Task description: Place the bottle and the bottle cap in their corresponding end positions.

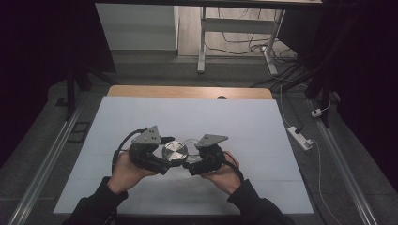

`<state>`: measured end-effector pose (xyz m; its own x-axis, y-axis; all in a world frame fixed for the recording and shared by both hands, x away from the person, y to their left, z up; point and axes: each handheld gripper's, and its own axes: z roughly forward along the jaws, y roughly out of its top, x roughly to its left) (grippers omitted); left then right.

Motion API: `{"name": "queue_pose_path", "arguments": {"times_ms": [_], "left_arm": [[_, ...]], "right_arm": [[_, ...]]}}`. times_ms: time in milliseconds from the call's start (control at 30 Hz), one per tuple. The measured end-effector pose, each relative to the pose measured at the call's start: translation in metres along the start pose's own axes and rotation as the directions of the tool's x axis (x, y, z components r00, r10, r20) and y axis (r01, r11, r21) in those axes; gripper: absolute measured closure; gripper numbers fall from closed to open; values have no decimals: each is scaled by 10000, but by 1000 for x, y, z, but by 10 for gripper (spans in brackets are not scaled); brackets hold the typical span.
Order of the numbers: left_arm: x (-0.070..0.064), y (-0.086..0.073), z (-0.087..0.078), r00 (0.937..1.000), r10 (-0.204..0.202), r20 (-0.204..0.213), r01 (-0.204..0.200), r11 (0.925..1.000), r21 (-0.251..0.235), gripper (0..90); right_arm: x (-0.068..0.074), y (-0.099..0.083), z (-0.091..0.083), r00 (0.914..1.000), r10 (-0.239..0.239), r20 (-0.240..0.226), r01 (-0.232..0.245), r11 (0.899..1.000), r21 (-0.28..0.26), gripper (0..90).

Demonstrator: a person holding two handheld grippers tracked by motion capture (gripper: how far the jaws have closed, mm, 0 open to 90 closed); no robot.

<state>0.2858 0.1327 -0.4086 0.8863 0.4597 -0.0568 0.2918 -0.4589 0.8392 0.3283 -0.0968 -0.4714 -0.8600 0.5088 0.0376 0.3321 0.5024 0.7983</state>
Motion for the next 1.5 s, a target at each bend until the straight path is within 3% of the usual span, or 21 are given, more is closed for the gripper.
{"name": "queue_pose_path", "arguments": {"times_ms": [333,933,1500], "left_arm": [[-7,-8,2,9994,220,263,-220,9998,0,205],[-12,-33,22,9983,178,554,-188,9997,180,204],[-11,-54,52,9994,61,345,-74,9992,384,205]], "right_arm": [[-16,2,0,9992,247,313,-245,9997,-75,154],[-37,9,10,9966,425,703,-421,9991,-79,154],[-57,19,25,9924,559,1098,-551,9984,-109,154]]}}
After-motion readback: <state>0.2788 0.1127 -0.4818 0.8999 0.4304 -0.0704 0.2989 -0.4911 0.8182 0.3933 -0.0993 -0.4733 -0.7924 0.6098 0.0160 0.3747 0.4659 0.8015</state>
